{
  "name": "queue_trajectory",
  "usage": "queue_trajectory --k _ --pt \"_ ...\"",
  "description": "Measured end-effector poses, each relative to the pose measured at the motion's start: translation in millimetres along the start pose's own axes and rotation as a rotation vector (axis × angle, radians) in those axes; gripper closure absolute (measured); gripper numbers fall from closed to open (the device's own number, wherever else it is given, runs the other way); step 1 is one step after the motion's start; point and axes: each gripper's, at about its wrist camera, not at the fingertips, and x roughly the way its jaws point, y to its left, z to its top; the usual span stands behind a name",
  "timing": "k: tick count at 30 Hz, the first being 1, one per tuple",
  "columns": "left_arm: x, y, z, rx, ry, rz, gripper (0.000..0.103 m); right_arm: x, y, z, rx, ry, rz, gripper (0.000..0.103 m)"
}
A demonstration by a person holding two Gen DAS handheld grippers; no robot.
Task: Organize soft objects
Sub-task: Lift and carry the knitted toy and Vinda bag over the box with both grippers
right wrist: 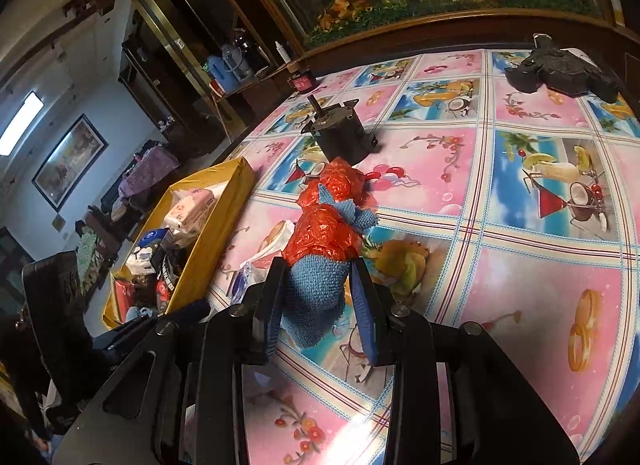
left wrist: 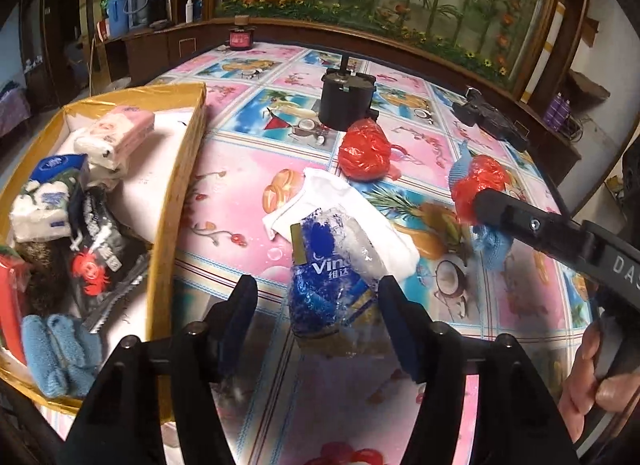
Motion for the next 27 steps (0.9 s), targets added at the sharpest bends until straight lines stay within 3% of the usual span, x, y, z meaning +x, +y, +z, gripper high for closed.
queue_trajectory --k 7,8,10,18,27 --pt "24.8 -8.0 -1.6 0.013 0.068 -0.036 0.041 -2.1 1.5 0.3 -0.004 0.0 0.004 0.071" --pt "25.1 -9.1 -3.2 0.014 0.066 -0.034 0.048 -2.5 2.0 0.2 -0.004 -0.001 0.004 0.071" --pt "21.9 -11.6 -5.5 0.027 0.036 -0.023 0.054 -2.7 2.4 0.0 -0.004 0.0 0.005 0.071" --pt "4.5 -15.3 -12.7 0.062 -0.034 -0.01 0.055 0.7 9.6 -4.8 -0.026 0.009 0.005 0.071" --pt "-21.2 -14.8 -22.8 0.11 -0.123 0.058 0.055 9.1 16.9 -12.3 -0.054 0.025 -0.004 0.071"
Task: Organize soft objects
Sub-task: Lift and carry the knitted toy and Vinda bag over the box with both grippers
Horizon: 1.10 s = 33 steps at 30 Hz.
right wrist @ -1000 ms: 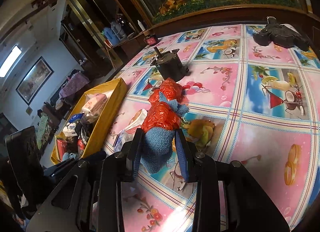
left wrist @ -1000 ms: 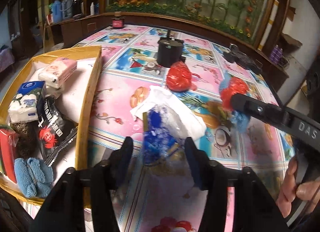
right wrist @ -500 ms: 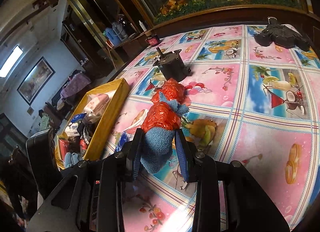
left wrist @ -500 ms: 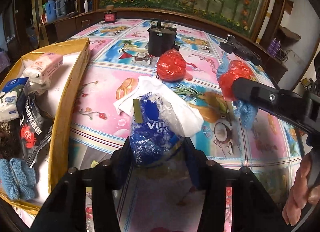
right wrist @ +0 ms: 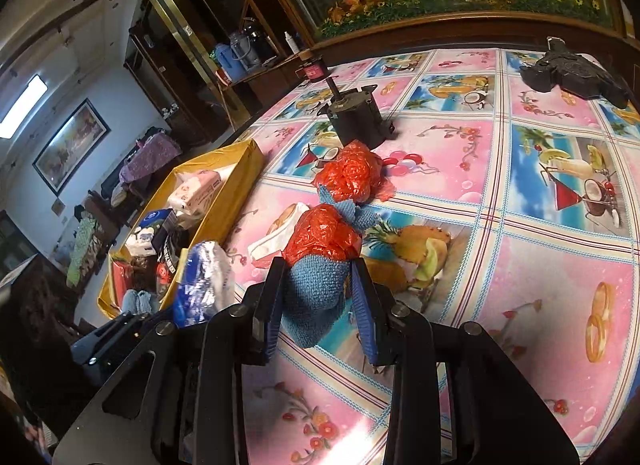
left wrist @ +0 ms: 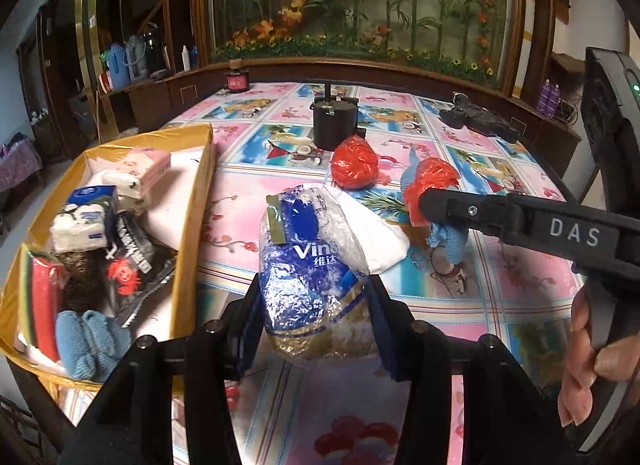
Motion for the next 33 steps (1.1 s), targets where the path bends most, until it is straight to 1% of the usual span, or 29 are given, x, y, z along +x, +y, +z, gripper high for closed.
queue_trajectory --k 10,17,25,33 --pt "-20.4 5.2 -7.3 0.043 -0.072 0.074 0.055 3.0 3.3 -2.9 -0.017 -0.001 -0.01 0.071" --pt "-29.1 6.5 -10.1 0.06 -0.1 0.1 0.055 3.3 3.7 -3.6 -0.021 -0.003 -0.009 0.072" --pt "-34.1 9.5 -10.5 0.054 -0.108 0.1 0.055 3.4 4.4 -4.1 -0.024 -0.006 -0.008 0.072" --pt "-37.1 17.0 -9.0 0.027 -0.108 0.084 0.054 3.8 7.1 -4.1 -0.027 -0.007 -0.005 0.071"
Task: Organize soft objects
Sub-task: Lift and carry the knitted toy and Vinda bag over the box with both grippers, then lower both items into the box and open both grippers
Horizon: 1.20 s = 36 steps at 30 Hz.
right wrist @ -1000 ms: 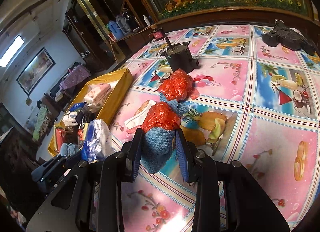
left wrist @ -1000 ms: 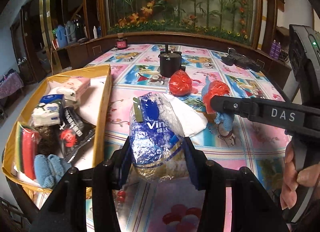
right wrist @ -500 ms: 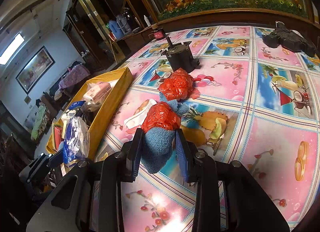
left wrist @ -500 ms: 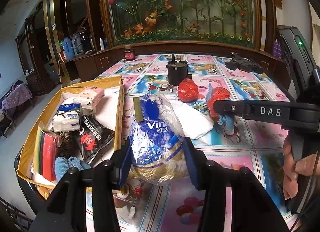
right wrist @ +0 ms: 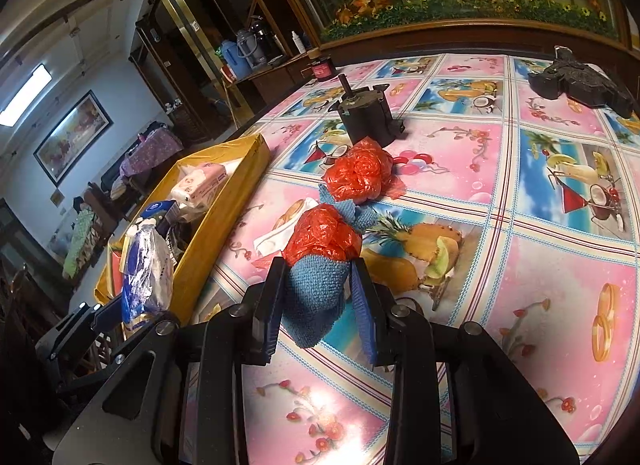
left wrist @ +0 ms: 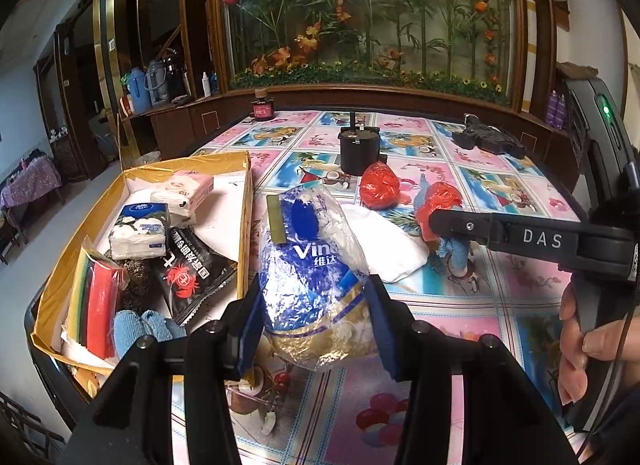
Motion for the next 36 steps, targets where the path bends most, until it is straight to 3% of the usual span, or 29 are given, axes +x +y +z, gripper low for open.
queue_trajectory --k 14,22,29,36 --pt "-2.9 15.5 3.3 -0.07 -0.006 -0.03 0.054 0.1 9.1 -0.7 -0.028 -0.002 0.021 0.071" --pt "-11.6 27.5 6.1 -0.1 -0.041 -0.038 0.054 -6.0 31.2 -2.5 -0.094 -0.031 0.113 0.071" --pt "-22.2 55.6 9.1 -0.148 -0.078 -0.015 0.054 1.7 56.5 5.0 -0.095 0.002 0.178 0.071" --pt "-25.8 100.2 11.6 -0.222 -0.099 0.038 0.054 26.0 106.0 24.4 -0.134 0.027 0.232 0.071"
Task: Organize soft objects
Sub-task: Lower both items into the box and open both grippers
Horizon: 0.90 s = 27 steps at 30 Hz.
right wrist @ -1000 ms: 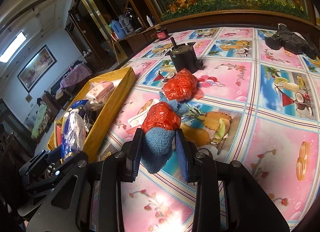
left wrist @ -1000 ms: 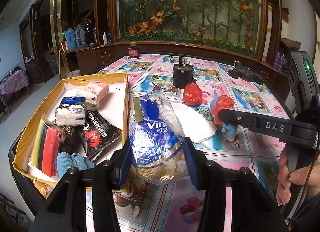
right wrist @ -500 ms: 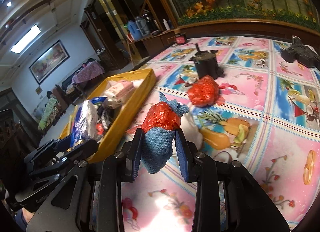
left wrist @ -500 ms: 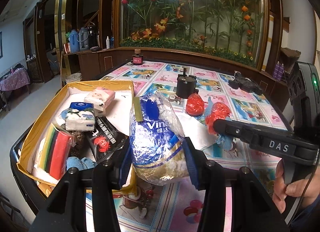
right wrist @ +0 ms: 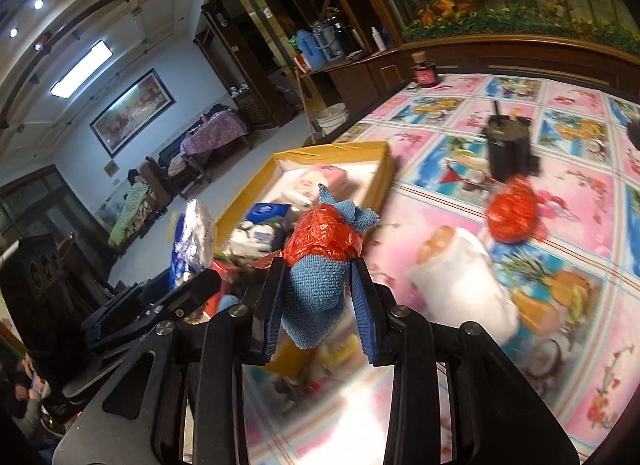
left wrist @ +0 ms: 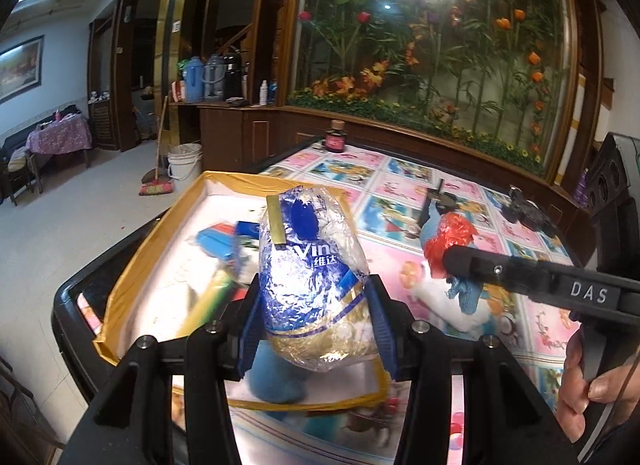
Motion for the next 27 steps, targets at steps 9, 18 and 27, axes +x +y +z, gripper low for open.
queue_trajectory --k 9,18,27 --pt "15.9 52.6 3.1 -0.071 0.019 0.072 0.054 64.8 36.5 19.9 -0.023 0.096 0.02 0.071" --pt "36.4 76.4 4.7 -0.079 0.059 0.094 0.054 117.2 52.4 28.5 -0.031 0.179 -0.028 0.071" --pt "57.6 77.5 15.2 -0.016 0.116 0.066 0.054 157.7 58.4 45.8 -0.044 0.214 -0.096 0.071"
